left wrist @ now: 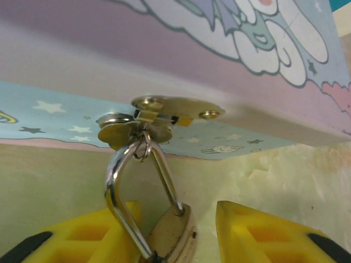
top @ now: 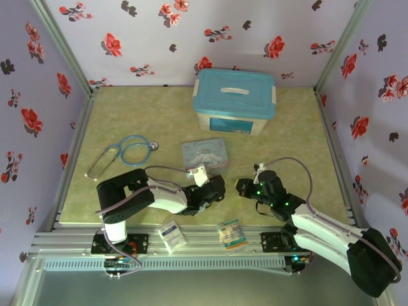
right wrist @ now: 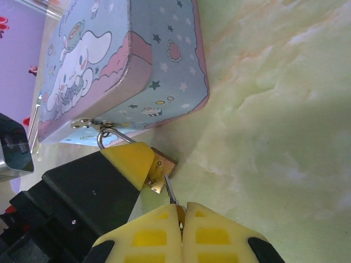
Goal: Unlock the padlock with the key
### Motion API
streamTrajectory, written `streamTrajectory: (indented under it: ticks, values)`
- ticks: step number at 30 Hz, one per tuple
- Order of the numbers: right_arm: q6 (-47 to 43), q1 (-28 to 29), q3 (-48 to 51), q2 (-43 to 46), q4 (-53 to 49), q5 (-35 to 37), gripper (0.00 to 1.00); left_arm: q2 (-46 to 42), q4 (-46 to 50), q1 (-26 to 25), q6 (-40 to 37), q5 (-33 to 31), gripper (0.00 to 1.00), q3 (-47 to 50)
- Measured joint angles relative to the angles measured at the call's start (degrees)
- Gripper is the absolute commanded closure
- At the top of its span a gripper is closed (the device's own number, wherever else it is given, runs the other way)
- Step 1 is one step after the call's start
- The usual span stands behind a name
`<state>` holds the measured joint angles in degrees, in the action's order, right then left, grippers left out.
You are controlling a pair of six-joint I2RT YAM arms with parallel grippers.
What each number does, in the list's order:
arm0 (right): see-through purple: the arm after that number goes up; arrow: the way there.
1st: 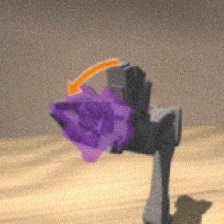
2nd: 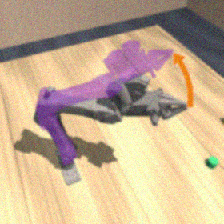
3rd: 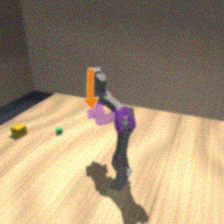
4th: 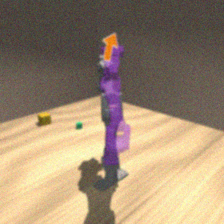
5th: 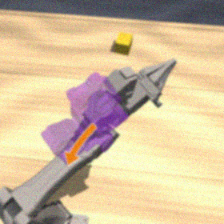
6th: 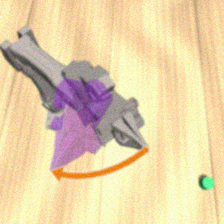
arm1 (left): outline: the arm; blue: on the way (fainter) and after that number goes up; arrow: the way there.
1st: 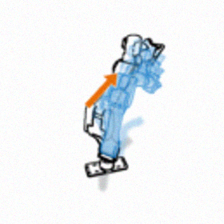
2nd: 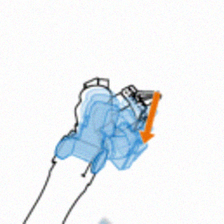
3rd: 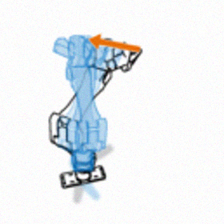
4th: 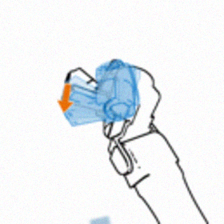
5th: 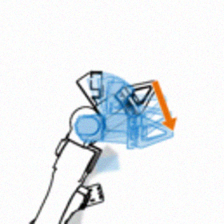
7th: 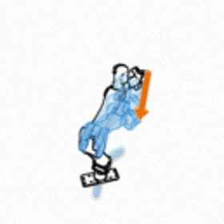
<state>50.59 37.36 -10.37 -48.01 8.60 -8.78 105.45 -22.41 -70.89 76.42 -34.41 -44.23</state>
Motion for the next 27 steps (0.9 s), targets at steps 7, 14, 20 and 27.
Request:
streamTrajectory:
  ticks: [7, 14, 20, 27]
  values:
    - [0.4, 0.0, 0.1, 1.1, 0.1, 0.0, 1.00, 0.9, 0.1, 0.0, -0.3, -0.4, 0.79, -0.3]
    - [0.5, 0.0, 1.1, 0.8, 0.1, 0.0, 1.00, 0.9, -3.2, 0.2, -0.2, 0.4, 0.90, 0.4]
    - [2.6, -0.3, 1.6, -3.1, 3.2, -2.8, 1.00, -0.8, -8.0, 0.8, 1.4, 3.9, 0.93, 4.4]
    - [9.9, -1.4, 5.8, -12.2, 15.1, -9.7, 1.00, -3.3, -12.4, 0.9, 3.9, 8.0, 1.00, 9.0]
